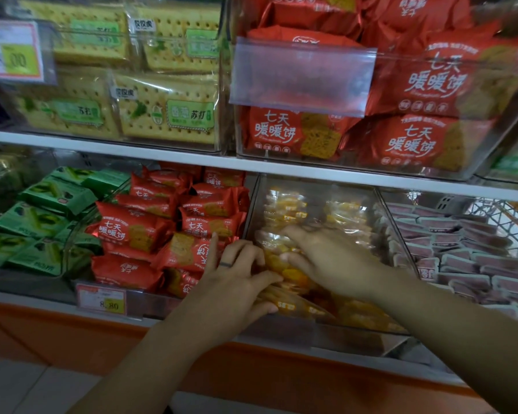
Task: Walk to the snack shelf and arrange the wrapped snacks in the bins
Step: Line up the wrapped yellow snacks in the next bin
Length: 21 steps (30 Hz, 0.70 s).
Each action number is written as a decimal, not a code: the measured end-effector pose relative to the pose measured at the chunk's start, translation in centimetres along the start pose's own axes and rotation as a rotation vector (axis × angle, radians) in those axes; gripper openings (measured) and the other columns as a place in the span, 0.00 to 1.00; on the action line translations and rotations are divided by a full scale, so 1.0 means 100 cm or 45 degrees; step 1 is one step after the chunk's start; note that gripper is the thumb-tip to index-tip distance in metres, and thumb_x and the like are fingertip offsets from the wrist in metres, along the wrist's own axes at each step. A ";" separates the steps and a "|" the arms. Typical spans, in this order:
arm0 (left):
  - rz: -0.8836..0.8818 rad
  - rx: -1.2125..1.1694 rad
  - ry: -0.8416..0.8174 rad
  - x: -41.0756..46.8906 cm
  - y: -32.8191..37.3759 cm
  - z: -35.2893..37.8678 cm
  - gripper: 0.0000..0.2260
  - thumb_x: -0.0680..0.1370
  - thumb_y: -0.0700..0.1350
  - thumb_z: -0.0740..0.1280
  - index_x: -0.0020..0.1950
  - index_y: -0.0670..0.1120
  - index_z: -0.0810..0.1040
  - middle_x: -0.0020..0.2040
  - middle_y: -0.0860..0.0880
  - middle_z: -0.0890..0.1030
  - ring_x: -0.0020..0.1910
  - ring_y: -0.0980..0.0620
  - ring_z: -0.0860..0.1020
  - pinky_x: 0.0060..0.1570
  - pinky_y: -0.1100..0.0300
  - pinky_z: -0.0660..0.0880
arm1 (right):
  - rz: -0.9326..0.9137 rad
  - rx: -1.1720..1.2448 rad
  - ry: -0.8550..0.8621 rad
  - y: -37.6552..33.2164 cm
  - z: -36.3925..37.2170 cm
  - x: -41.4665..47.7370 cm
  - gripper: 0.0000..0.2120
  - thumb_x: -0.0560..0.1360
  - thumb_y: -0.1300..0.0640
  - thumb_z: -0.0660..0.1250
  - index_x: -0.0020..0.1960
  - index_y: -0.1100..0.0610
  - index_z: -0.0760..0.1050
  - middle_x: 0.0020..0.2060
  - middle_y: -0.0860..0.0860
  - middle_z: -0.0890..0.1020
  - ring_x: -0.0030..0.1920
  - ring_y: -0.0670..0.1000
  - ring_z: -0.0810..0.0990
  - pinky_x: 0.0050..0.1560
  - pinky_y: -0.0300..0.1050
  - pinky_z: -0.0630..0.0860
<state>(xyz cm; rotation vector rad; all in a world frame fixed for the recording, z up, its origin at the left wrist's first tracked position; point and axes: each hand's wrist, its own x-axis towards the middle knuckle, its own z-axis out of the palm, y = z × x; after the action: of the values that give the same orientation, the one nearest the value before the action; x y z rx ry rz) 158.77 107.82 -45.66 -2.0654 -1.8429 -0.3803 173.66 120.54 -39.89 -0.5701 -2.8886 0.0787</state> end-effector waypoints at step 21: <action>0.087 0.170 -0.412 0.041 0.016 0.000 0.33 0.77 0.65 0.46 0.74 0.46 0.64 0.71 0.44 0.68 0.70 0.46 0.69 0.70 0.35 0.51 | 0.065 0.189 -0.208 0.063 -0.007 -0.036 0.06 0.76 0.52 0.65 0.48 0.51 0.80 0.43 0.37 0.77 0.46 0.40 0.73 0.53 0.41 0.71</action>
<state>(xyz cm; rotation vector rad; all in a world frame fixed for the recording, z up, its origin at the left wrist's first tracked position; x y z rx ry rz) 160.90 111.39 -44.08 -2.1893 -1.9053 0.1002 179.41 125.00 -40.45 -0.6375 -2.9907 0.3607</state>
